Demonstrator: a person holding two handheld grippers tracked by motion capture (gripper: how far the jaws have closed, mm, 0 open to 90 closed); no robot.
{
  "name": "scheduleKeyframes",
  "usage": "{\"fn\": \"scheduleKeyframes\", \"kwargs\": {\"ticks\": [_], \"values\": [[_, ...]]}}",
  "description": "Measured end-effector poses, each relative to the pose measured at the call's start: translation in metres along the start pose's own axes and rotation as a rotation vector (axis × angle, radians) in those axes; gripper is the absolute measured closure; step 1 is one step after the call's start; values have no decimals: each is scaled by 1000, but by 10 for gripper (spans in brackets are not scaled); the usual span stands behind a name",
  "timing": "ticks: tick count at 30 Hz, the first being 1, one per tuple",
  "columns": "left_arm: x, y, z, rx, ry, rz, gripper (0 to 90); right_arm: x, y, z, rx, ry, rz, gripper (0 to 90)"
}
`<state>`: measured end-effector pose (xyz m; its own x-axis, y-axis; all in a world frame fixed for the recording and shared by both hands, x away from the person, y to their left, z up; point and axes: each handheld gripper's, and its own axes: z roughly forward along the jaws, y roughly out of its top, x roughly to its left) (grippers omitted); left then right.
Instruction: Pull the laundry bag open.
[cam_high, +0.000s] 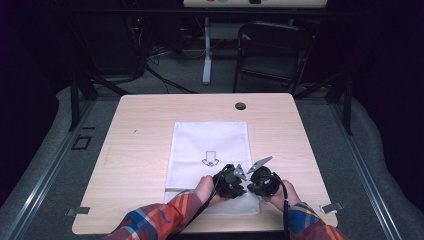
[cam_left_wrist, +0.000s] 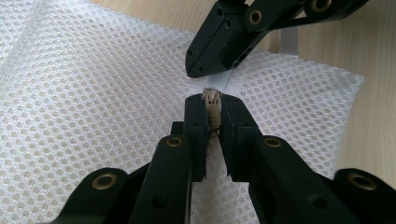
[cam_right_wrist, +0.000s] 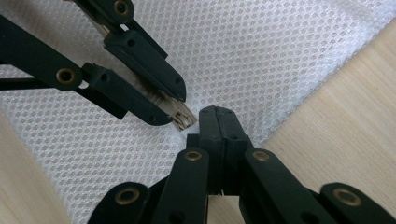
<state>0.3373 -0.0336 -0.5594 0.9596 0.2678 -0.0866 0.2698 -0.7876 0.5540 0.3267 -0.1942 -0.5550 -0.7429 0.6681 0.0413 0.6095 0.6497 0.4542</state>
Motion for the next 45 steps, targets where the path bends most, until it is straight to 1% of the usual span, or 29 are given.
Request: {"fn": "scheduleKeyframes", "kwargs": {"ticks": [1,2,3,4,5,6,7,8,9,10,11,12,14,16,19,23,24,25,28,29,30,33,35,38,40,41,42,44,45], "values": [[0,0,0,1,0,1,815,-1,0,-1,14,-9,-11,900],[0,0,0,2,1,1,815,1,-1,2,-25,9,24,900],[0,0,0,0,4,0,815,-1,0,-1,12,-7,-9,900],[0,-1,0,2,6,1,816,0,0,0,-1,2,1,900],[0,-1,-1,1,8,-3,816,0,0,0,0,-8,-2,900],[0,-1,-1,1,9,-4,816,2,0,2,-18,0,12,900],[0,-1,-1,3,11,-2,816,1,1,0,9,-11,-12,900],[0,-2,-2,1,21,-6,816,2,0,2,-13,-13,-2,900],[1,-3,-4,5,22,-13,816,2,1,2,-9,-17,-6,900],[5,-5,-6,1,11,-29,815,3,1,2,-15,-14,-4,900],[7,-6,-8,-6,8,-38,815,2,1,1,3,-24,-17,900],[8,-8,-10,-7,-3,-53,815,2,1,1,4,-23,-19,900],[9,-11,-10,-8,-11,-56,814,1,1,1,0,-22,-18,900],[8,-10,-8,3,-7,-51,812,1,1,1,-8,-11,4,900],[9,-10,-7,-6,-15,-60,811,1,3,-1,13,-11,-11,900],[10,-11,-7,-9,-17,-70,809,3,4,-1,-11,27,7,900],[9,-11,-7,-6,-15,-68,809,4,5,-2,-4,25,-7,900],[9,-12,-7,-10,-13,-70,809,5,5,-1,-21,41,4,900],[9,-13,-7,-21,-15,-84,808,6,7,1,-15,49,-7,900],[9,-13,-7,-22,-11,-79,808,6,7,2,-15,56,-4,900],[9,-14,-7,-14,-14,-77,808,6,8,3,-3,47,-18,900],[10,-14,-7,-22,-14,-74,808,9,8,5,-9,32,-45,900],[9,-14,-7,-23,-10,-77,809,9,8,6,-16,30,-38,900],[7,-14,-7,-30,-1,-81,811,8,8,6,-14,25,-47,900],[4,-15,-7,-29,21,-58,812,9,8,6,-9,13,-56,900],[4,-15,-7,-30,21,-54,813,11,8,8,-35,15,-37,900],[4,-15,-7,-31,21,-55,813,11,9,7,-17,12,-48,900],[3,-15,-7,-34,22,-58,814,12,8,9,-32,27,-28,900],[3,-15,-7,-33,22,-56,814,10,9,6,4,10,-53,900]]}}
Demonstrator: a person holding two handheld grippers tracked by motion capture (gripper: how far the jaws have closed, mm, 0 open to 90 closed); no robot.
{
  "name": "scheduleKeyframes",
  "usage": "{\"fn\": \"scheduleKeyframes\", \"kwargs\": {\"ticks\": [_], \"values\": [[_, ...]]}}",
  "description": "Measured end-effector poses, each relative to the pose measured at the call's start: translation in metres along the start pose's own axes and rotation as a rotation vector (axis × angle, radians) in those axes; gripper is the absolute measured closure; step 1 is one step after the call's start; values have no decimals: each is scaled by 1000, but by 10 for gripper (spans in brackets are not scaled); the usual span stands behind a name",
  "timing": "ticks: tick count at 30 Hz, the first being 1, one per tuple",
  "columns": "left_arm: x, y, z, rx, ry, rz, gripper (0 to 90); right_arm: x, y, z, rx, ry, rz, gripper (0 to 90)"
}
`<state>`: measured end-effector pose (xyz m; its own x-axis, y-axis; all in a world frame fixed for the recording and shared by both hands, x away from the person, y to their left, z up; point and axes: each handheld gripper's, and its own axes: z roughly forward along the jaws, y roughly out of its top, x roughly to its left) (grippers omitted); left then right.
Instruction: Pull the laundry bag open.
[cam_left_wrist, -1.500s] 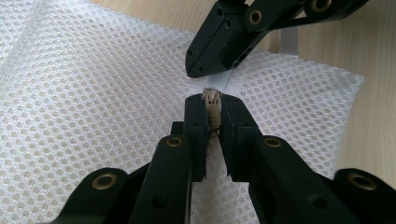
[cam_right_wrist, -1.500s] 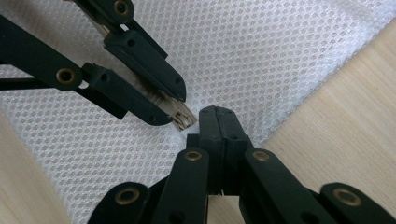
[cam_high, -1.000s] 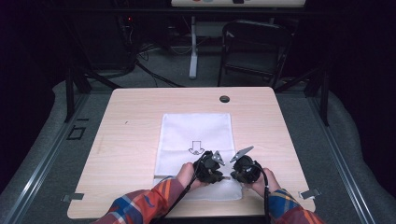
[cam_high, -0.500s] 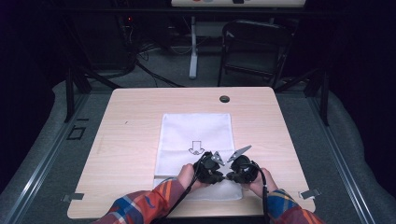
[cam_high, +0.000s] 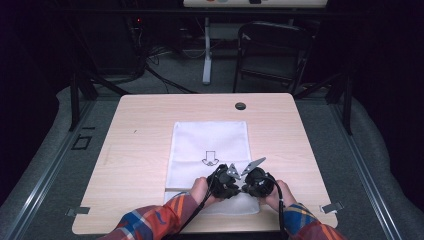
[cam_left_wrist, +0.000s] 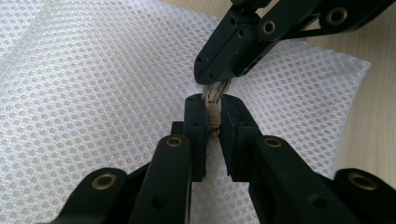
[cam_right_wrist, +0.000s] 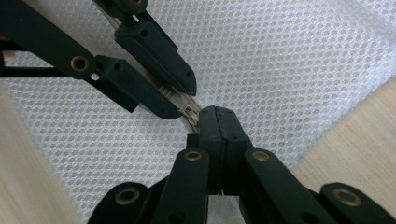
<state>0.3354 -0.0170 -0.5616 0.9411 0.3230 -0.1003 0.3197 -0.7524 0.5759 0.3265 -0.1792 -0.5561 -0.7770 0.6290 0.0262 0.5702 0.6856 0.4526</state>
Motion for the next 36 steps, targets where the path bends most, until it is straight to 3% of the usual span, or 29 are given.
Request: {"fn": "scheduleKeyframes", "kwargs": {"ticks": [2,4,8,10,25,36], "values": [[0,0,-2,13,13,5,814,0,0,0,-1,7,3,900],[1,-1,-2,4,-6,-7,814,0,0,0,1,2,-2,900],[2,-3,-4,9,-3,-9,814,1,0,2,-25,14,15,900],[3,-4,-5,5,-4,-7,814,0,1,0,6,-1,-12,900],[6,-10,-11,10,-16,-25,814,0,0,1,-3,4,-3,900],[6,-12,-13,16,-11,-17,814,0,0,1,-3,3,1,900]]}}
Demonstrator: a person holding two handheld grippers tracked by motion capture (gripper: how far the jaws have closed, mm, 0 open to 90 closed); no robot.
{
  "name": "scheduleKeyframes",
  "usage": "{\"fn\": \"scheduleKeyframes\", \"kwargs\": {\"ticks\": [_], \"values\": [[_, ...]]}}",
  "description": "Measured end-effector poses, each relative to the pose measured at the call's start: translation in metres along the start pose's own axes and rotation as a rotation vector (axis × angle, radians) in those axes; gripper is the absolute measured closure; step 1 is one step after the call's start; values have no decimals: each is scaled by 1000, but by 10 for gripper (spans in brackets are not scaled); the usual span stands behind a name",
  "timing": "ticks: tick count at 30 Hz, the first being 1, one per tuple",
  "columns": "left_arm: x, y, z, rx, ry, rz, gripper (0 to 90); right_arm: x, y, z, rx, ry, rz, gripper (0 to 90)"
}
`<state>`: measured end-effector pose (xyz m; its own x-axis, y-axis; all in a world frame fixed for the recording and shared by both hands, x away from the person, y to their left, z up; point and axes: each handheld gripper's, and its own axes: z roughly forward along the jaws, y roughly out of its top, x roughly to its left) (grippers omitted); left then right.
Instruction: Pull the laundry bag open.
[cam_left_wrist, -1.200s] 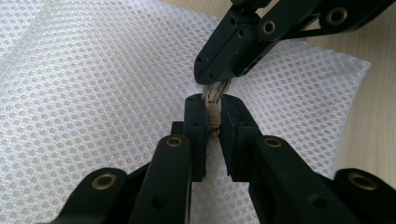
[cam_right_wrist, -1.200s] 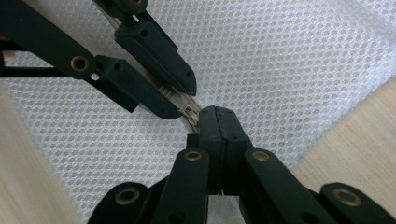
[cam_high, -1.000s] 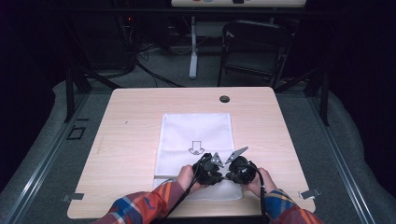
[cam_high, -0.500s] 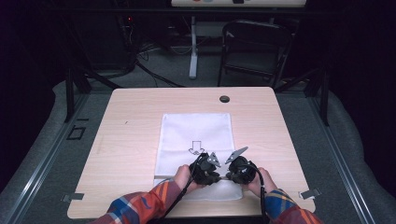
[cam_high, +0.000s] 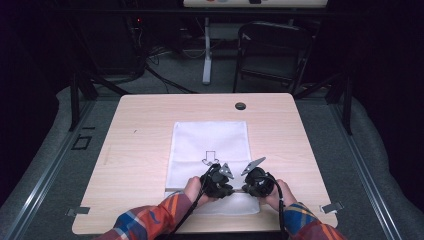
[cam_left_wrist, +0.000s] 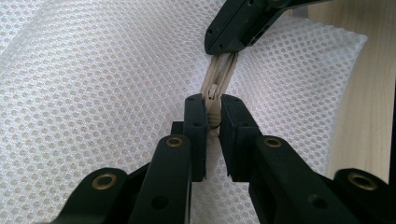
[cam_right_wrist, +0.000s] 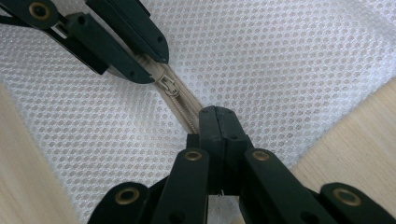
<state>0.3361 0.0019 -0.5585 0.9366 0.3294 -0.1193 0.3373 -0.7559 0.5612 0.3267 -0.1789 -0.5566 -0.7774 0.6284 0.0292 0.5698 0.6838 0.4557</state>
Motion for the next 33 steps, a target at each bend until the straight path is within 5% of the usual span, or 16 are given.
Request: {"fn": "scheduleKeyframes", "kwargs": {"ticks": [7,33], "values": [[7,-5,-5,-3,-31,-37,814,0,0,0,0,3,3,900],[8,-21,-17,11,-8,-42,813,-1,0,0,6,4,3,900]]}}
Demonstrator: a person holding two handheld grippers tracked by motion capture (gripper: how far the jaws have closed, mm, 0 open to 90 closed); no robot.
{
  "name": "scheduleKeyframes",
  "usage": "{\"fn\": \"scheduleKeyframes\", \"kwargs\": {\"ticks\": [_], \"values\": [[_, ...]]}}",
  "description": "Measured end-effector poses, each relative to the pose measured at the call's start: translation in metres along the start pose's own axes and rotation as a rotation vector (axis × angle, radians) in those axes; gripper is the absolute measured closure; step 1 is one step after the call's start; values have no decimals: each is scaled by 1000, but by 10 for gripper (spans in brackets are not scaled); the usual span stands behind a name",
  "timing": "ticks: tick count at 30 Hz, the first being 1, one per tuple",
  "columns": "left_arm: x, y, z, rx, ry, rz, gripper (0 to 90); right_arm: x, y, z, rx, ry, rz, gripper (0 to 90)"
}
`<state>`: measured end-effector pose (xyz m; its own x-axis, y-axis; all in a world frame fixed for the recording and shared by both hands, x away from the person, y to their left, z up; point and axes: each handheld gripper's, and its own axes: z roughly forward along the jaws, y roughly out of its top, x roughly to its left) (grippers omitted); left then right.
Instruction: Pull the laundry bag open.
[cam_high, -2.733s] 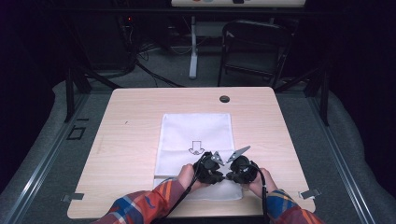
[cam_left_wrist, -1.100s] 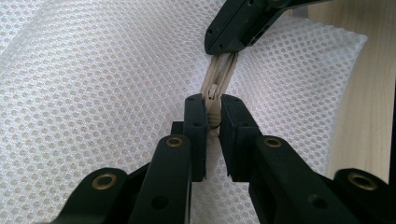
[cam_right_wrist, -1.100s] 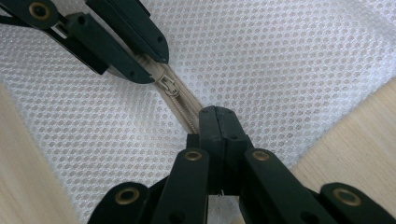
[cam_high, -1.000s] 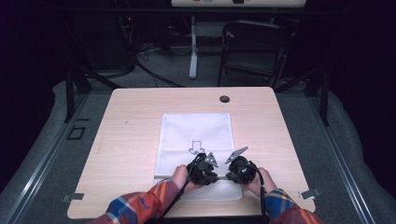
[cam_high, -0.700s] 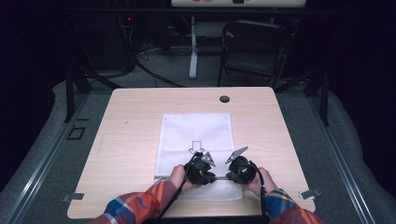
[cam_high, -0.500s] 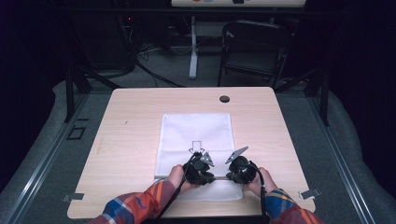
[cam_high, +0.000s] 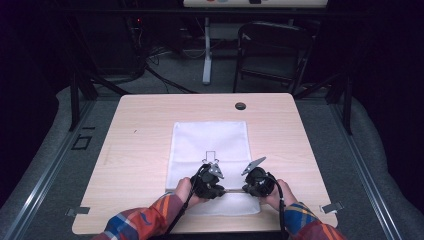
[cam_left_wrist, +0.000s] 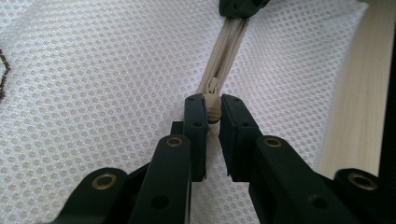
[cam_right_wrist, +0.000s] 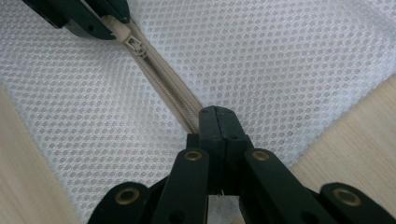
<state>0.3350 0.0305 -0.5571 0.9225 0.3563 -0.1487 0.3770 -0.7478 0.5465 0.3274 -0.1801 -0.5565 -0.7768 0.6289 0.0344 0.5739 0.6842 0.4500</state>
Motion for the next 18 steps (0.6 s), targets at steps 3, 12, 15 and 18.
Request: {"fn": "scheduleKeyframes", "kwargs": {"ticks": [3,12,15,18], "values": [[1,-3,-3,1,7,0,813,0,0,0,-1,1,1,900],[2,-9,-8,3,8,-6,814,0,0,0,1,0,0,900],[2,-10,-9,5,13,-6,814,0,0,0,-1,2,1,900],[2,-12,-10,8,22,-11,814,0,0,0,4,2,-4,900]]}}
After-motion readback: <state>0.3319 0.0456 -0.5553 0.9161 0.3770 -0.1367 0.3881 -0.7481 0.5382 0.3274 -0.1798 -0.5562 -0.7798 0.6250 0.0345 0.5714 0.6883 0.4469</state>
